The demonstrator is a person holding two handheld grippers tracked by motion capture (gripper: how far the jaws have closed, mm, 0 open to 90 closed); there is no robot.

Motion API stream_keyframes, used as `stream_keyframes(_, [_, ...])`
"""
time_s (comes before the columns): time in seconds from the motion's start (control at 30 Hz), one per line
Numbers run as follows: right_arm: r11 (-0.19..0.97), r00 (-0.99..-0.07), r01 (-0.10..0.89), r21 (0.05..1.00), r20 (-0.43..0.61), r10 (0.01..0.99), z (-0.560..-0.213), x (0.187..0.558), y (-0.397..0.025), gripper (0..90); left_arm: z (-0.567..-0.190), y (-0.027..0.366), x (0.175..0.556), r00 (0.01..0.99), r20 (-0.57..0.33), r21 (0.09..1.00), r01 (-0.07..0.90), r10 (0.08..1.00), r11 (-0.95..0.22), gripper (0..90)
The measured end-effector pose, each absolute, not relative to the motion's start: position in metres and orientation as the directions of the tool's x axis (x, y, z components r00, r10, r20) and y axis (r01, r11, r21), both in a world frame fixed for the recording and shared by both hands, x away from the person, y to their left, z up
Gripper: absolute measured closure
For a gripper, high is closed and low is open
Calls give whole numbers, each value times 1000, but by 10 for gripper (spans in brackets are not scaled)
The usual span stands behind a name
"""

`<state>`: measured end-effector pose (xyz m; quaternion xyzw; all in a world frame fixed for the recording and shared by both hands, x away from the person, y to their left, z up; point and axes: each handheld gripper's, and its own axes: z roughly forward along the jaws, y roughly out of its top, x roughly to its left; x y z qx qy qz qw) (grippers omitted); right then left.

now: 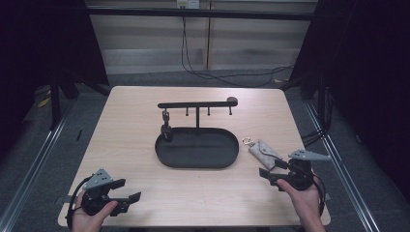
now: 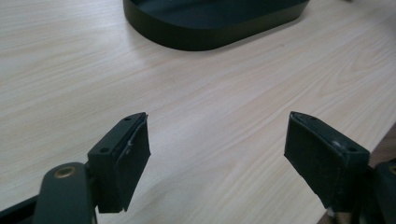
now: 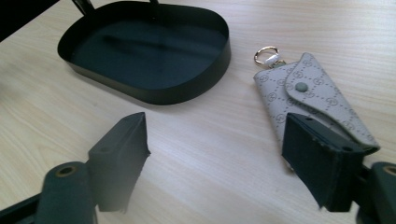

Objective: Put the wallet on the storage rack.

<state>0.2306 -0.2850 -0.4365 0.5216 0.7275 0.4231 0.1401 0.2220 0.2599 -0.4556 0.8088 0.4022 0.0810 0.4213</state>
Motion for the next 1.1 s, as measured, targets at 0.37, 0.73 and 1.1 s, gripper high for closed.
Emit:
stream_keyframes(0.37, [171,-451,706,687,251,856,-418,259,-290,241,-462,260,226,660,-214,715,608,721,-345,221])
stream_keyframes(0.73, [282,-471,764,580,203,858,-420,292,-282,261,-462,259,226,669,-222,713,608,709,-350,221])
stream_keyframes(1.1, [323,-466,810,489,203,861,-418,322,-279,252,-461,257,225,682,-232,718,601,693,-351,210])
